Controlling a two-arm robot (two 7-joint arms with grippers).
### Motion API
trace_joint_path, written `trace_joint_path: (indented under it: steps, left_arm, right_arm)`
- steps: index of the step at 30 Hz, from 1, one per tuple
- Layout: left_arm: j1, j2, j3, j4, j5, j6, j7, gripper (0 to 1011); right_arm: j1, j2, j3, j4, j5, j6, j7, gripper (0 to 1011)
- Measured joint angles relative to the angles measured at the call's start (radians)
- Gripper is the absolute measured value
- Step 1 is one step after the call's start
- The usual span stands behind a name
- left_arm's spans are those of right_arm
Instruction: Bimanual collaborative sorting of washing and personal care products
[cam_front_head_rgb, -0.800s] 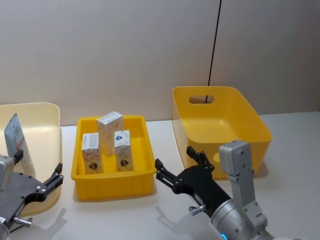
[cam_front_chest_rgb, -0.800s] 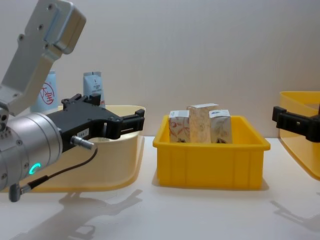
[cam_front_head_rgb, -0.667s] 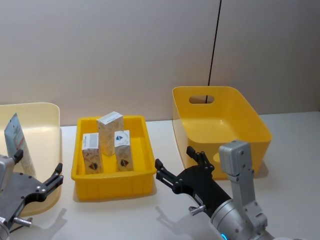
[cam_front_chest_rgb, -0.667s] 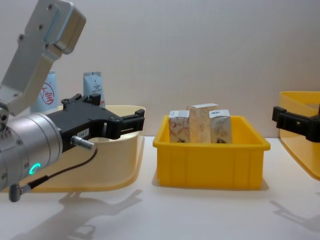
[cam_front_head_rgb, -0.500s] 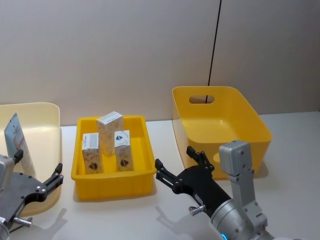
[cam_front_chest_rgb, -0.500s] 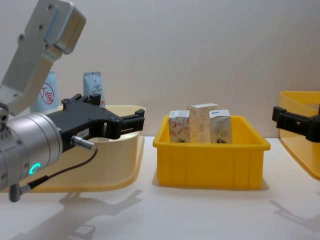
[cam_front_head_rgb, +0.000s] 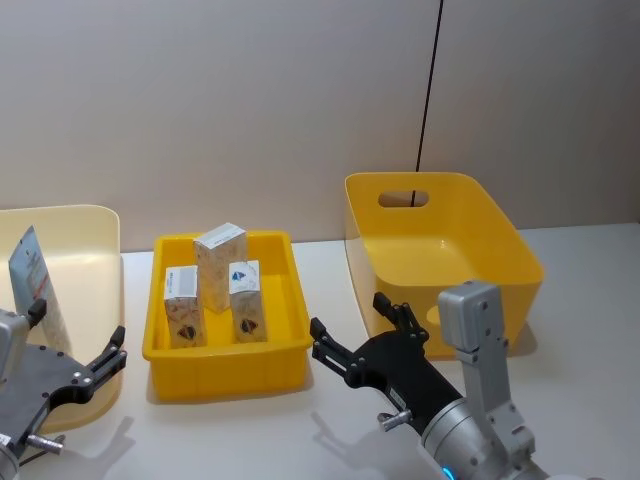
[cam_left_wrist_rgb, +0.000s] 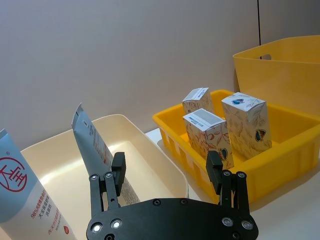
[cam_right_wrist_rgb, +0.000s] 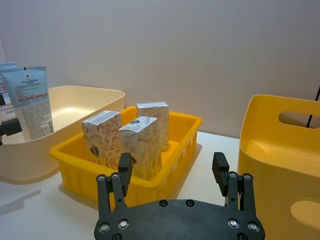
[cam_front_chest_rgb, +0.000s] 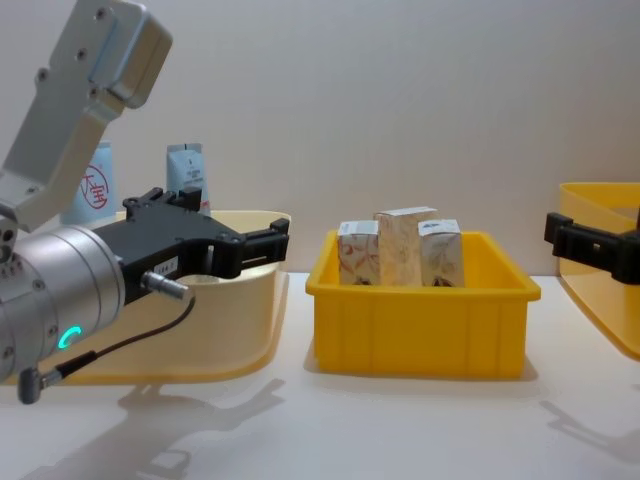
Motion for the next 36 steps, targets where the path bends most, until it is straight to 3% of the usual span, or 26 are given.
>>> trace_joint_path:
  steps: [36]
  left_arm:
    - [0.000, 0.000, 0.000, 0.000, 0.000, 0.000, 0.000, 1003]
  right_arm:
    - [0.000, 0.000, 0.000, 0.000, 0.000, 0.000, 0.000, 1001]
